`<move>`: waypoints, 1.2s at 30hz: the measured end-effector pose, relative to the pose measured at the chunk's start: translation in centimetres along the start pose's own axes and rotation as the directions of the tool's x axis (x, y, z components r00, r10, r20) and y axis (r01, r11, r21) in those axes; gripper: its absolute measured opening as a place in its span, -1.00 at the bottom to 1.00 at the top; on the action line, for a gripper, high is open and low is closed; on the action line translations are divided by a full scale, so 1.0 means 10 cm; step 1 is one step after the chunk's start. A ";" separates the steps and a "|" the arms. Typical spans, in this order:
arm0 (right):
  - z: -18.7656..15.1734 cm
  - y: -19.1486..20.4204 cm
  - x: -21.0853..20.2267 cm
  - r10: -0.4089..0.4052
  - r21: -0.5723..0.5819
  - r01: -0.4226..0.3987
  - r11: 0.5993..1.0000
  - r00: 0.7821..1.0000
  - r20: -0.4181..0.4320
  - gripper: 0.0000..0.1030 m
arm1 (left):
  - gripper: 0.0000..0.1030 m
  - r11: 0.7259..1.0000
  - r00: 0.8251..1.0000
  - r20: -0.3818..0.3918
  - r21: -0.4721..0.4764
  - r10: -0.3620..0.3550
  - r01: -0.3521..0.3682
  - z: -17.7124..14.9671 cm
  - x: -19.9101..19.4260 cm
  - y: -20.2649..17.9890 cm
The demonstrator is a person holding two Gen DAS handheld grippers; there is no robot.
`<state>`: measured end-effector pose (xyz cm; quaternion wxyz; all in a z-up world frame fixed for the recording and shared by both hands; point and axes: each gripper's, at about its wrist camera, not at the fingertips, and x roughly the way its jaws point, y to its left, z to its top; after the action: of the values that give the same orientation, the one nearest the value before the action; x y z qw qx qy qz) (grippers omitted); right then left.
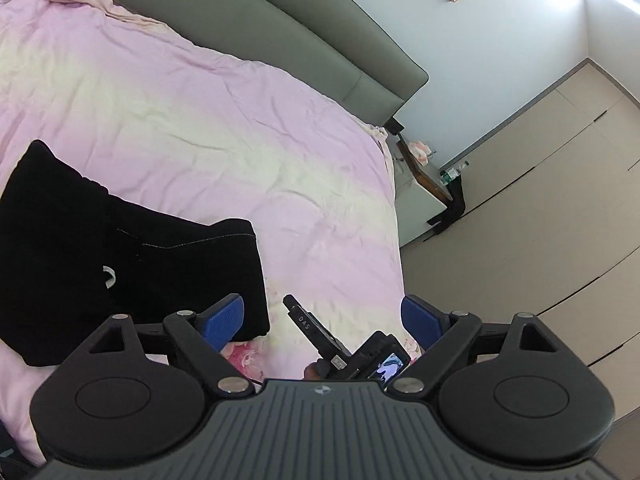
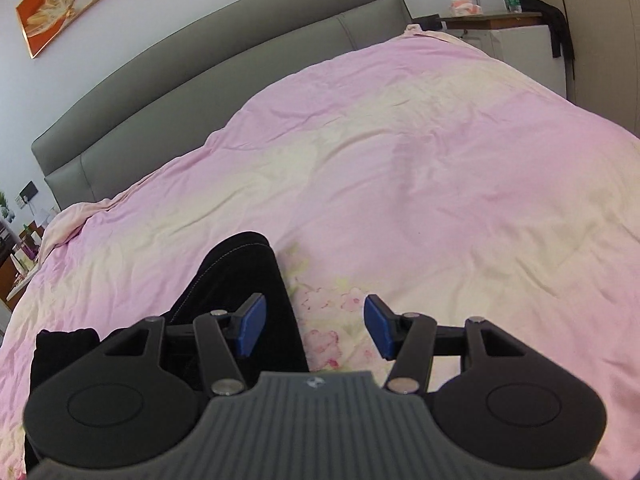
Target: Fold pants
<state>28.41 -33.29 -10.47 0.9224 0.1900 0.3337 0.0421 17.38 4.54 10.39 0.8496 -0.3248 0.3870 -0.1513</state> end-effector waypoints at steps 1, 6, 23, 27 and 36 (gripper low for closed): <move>0.00 -0.04 0.03 0.001 0.020 0.000 1.000 1.000 -0.012 0.01 | 1.00 1.000 1.000 -0.002 -0.003 -0.005 0.005 0.00 0.05 0.02; -0.02 -0.10 0.13 0.007 0.044 -0.004 0.999 0.998 -0.060 0.01 | 1.00 0.998 1.000 -0.019 -0.062 0.018 -0.019 0.06 0.28 0.19; -0.30 -0.38 0.67 0.288 0.414 -0.184 0.892 0.936 -0.203 0.26 | 0.73 0.722 0.762 0.062 0.276 0.645 -0.634 0.03 1.61 1.88; -0.41 -0.39 0.82 0.361 0.504 -0.223 0.834 0.912 -0.196 0.26 | 0.76 0.748 0.771 0.024 0.228 0.636 -0.624 -0.07 1.65 2.09; -0.38 0.04 0.81 0.274 0.241 -0.233 0.942 0.949 -0.154 -0.36 | 1.00 0.657 0.716 0.121 0.317 0.687 -0.684 -0.35 2.05 2.37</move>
<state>32.25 -30.02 -17.84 0.8475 0.3275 0.3931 0.1412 28.30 10.21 -18.67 0.8844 -0.0030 0.4526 0.1140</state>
